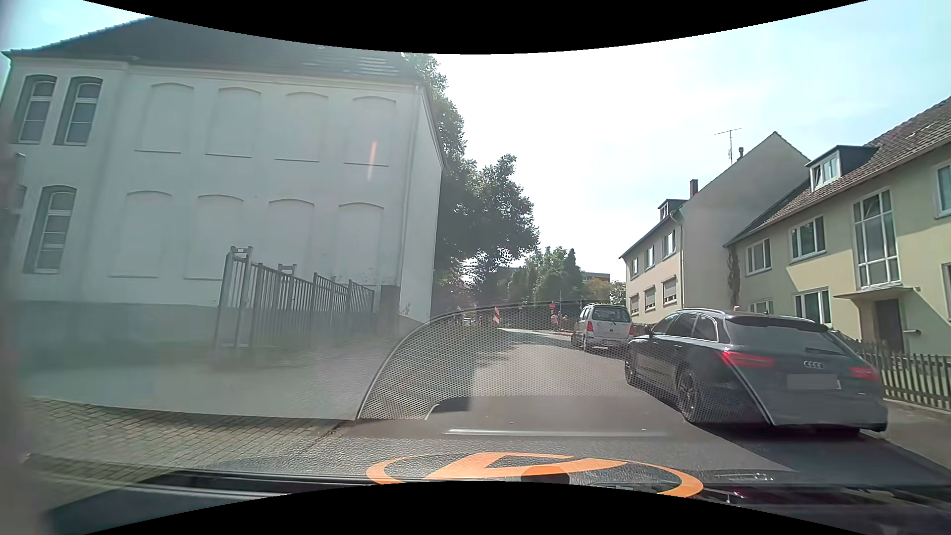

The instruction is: Follow the waypoints while adhering to traffic rules and regulations

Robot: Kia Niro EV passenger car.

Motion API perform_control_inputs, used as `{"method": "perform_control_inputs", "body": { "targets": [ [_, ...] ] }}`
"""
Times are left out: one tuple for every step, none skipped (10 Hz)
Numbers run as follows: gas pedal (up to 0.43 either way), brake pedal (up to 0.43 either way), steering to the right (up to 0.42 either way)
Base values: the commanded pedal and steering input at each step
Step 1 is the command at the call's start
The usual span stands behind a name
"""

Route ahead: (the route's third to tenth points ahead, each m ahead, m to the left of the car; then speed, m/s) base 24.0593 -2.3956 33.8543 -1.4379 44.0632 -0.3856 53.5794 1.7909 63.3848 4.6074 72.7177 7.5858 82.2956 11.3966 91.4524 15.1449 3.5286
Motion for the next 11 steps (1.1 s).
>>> {"method": "perform_control_inputs", "body": {
  "targets": [
    [0.189, 0.0, -0.005],
    [0.189, 0.0, -0.004],
    [0.189, 0.0, -0.005],
    [0.189, 0.0, -0.004],
    [0.189, 0.0, -0.003],
    [0.189, 0.0, -0.003],
    [0.177, 0.0, -0.002],
    [0.157, 0.0, -0.002],
    [0.157, 0.0, -0.003],
    [0.157, 0.0, -0.001],
    [0.157, 0.0, -0.001]
  ]
}}
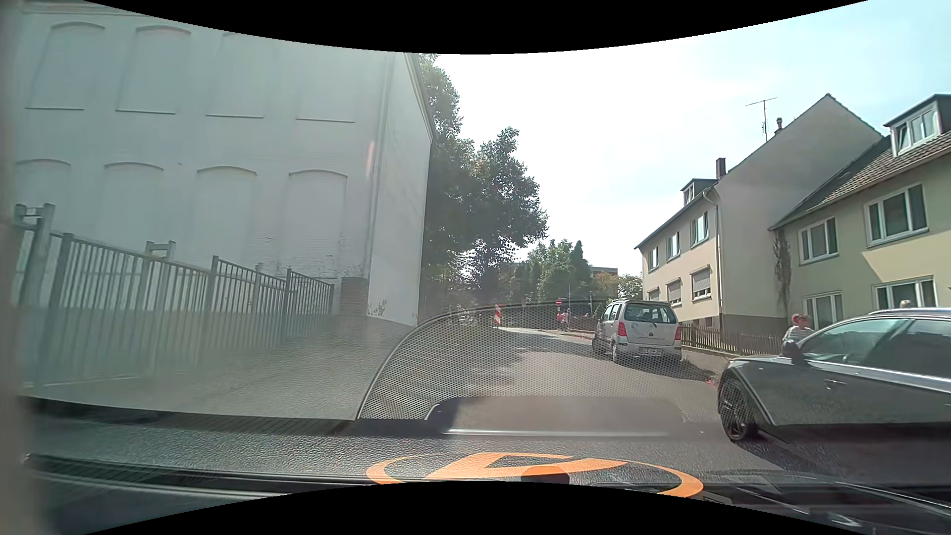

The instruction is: Follow the waypoints while adhering to traffic rules and regulations

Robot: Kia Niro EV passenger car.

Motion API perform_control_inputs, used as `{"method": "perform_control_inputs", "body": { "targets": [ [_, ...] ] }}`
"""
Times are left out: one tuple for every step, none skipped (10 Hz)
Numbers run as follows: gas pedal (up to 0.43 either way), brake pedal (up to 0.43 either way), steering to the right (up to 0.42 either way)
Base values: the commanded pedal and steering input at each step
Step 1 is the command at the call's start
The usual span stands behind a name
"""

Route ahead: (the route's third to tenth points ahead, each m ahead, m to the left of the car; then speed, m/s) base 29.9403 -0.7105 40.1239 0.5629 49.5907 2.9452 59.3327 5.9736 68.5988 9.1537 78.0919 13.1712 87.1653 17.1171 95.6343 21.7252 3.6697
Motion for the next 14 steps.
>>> {"method": "perform_control_inputs", "body": {
  "targets": [
    [0.157, 0.0, 0.002],
    [0.157, 0.0, 0.003],
    [0.157, 0.0, 0.003],
    [0.157, 0.0, 0.004],
    [0.157, 0.0, 0.006],
    [0.157, 0.0, 0.008],
    [0.157, 0.0, 0.01],
    [0.157, 0.0, 0.011],
    [0.157, 0.0, 0.013],
    [0.157, 0.0, 0.014],
    [0.157, 0.0, 0.014],
    [0.157, 0.0, 0.014],
    [0.157, 0.0, 0.014],
    [0.157, 0.0, 0.014]
  ]
}}
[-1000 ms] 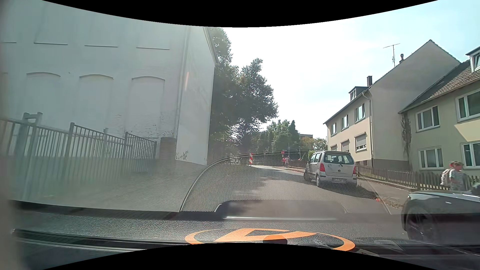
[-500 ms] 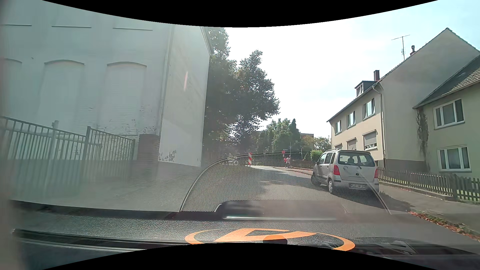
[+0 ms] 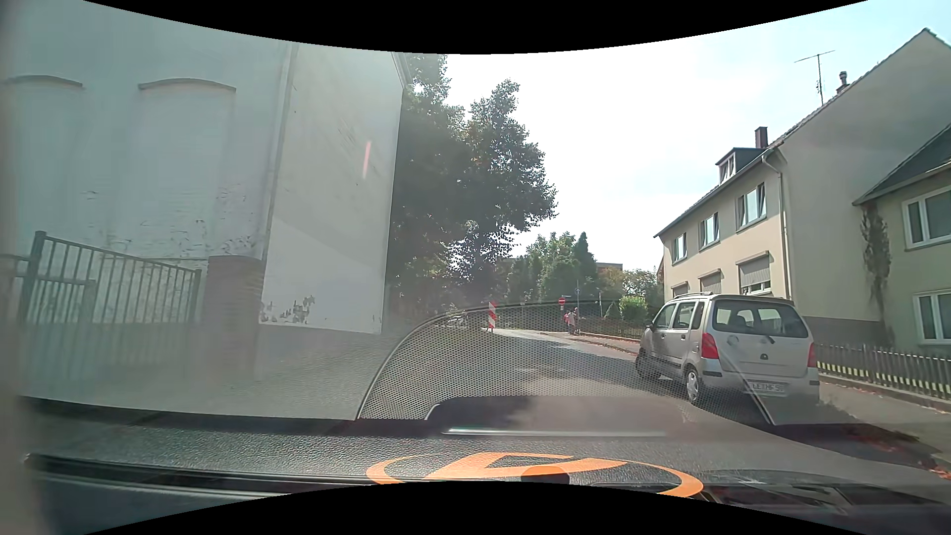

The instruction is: Follow the waypoints while adhering to traffic rules and regulations

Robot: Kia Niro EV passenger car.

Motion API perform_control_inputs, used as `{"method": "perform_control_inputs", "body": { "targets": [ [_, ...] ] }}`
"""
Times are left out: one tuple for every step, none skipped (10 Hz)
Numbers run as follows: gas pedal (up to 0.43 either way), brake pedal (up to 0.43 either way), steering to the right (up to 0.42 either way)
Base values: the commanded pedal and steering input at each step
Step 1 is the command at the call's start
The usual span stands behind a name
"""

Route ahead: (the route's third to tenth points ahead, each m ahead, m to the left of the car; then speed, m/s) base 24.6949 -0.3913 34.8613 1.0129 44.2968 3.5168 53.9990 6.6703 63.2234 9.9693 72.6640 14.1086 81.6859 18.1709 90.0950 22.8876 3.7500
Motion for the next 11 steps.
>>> {"method": "perform_control_inputs", "body": {
  "targets": [
    [0.157, 0.0, 0.014],
    [0.157, 0.0, 0.014],
    [0.157, 0.0, 0.014],
    [0.157, 0.0, 0.015],
    [0.157, 0.0, 0.016],
    [0.157, 0.0, 0.018],
    [0.157, 0.0, 0.02],
    [0.157, 0.0, 0.02],
    [0.157, 0.0, 0.021],
    [0.157, 0.0, 0.022],
    [0.157, 0.0, 0.024]
  ]
}}
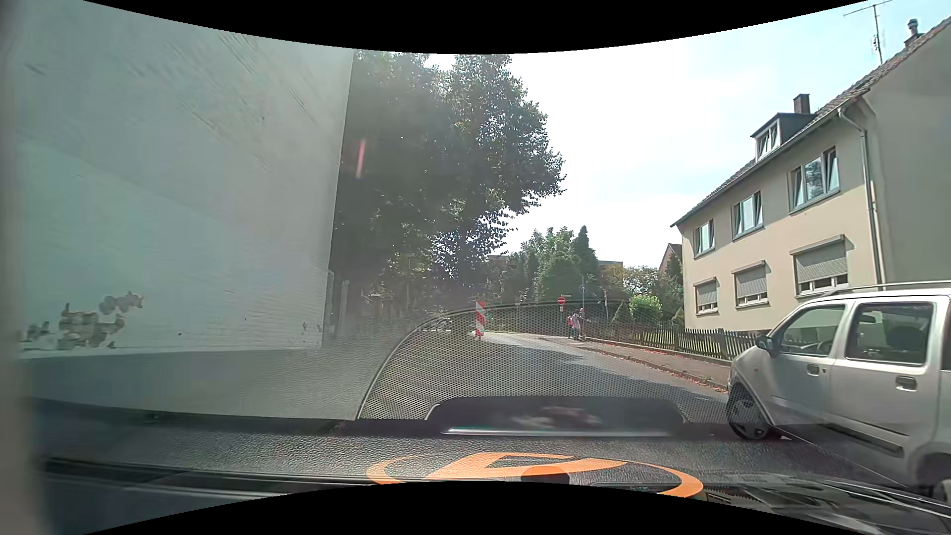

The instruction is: Follow the waypoints while adhering to traffic rules and regulations

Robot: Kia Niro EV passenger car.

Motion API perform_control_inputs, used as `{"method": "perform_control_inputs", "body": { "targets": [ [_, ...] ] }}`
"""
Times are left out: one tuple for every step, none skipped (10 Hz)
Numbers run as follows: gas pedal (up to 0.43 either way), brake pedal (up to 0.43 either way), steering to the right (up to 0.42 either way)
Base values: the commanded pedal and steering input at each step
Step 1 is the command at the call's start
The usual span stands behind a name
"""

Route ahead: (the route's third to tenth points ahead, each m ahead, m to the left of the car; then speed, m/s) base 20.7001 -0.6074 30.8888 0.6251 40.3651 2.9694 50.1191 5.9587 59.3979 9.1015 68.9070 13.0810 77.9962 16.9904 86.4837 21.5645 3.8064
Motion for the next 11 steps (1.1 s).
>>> {"method": "perform_control_inputs", "body": {
  "targets": [
    [0.15, 0.0, 0.024],
    [0.15, 0.0, 0.026],
    [0.138, 0.0, 0.031],
    [0.13, 0.0, 0.035],
    [0.118, 0.0, 0.041],
    [0.098, 0.0, 0.048],
    [0.098, 0.0, 0.053],
    [0.079, 0.0, 0.059],
    [0.079, 0.0, 0.065],
    [0.079, 0.0, 0.075],
    [0.079, 0.0, 0.088]
  ]
}}
